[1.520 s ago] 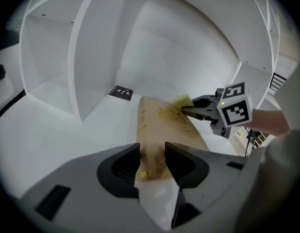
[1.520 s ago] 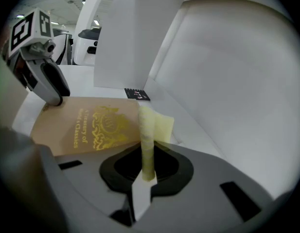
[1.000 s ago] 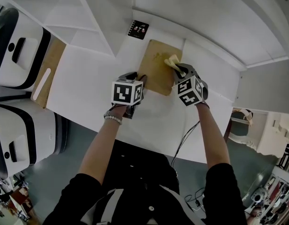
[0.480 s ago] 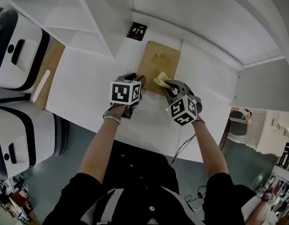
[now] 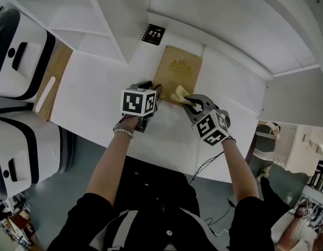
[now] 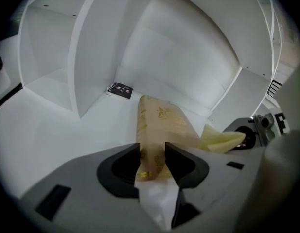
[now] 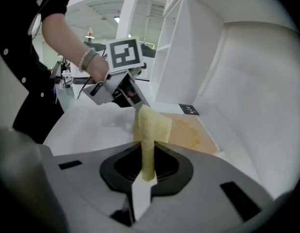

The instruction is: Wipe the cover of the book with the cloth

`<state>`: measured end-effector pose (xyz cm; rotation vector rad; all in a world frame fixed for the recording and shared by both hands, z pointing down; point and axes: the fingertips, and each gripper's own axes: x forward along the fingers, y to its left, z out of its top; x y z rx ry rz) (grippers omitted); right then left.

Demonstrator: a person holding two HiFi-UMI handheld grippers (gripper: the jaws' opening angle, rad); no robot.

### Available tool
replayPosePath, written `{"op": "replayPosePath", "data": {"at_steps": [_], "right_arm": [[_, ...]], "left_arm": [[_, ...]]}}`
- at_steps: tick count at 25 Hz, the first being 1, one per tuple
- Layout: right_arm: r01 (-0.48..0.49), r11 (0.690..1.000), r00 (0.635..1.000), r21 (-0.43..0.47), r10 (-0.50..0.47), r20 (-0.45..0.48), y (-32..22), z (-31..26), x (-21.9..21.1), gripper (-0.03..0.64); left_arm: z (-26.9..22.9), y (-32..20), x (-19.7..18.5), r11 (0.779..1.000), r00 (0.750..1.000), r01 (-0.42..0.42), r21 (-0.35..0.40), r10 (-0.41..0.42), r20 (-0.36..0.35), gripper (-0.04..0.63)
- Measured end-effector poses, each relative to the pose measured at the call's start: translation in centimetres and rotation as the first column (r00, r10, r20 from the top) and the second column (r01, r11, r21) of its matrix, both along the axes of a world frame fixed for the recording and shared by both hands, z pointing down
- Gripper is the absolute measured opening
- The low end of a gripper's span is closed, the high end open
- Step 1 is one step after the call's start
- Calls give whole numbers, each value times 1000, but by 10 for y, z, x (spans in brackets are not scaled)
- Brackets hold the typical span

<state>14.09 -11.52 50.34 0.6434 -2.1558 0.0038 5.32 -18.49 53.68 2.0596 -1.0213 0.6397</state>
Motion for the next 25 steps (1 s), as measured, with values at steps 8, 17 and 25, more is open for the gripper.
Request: {"op": "replayPosePath", "data": {"at_steps": [8, 17, 25], "right_arm": [[-327, 942, 939, 83, 314, 138, -96, -24, 47, 35], [-456, 880, 890, 133, 447, 94, -174, -17, 76, 35], [-370, 926, 928, 74, 373, -27, -169, 18, 62, 35]], "left_arm": [[1, 0, 4, 1000, 1000, -4, 6, 4, -15, 163], [-1, 0, 2, 1000, 1000, -3, 15, 3, 10, 163], [0, 1, 3, 1000, 1000, -2, 19, 2, 7, 163]]}}
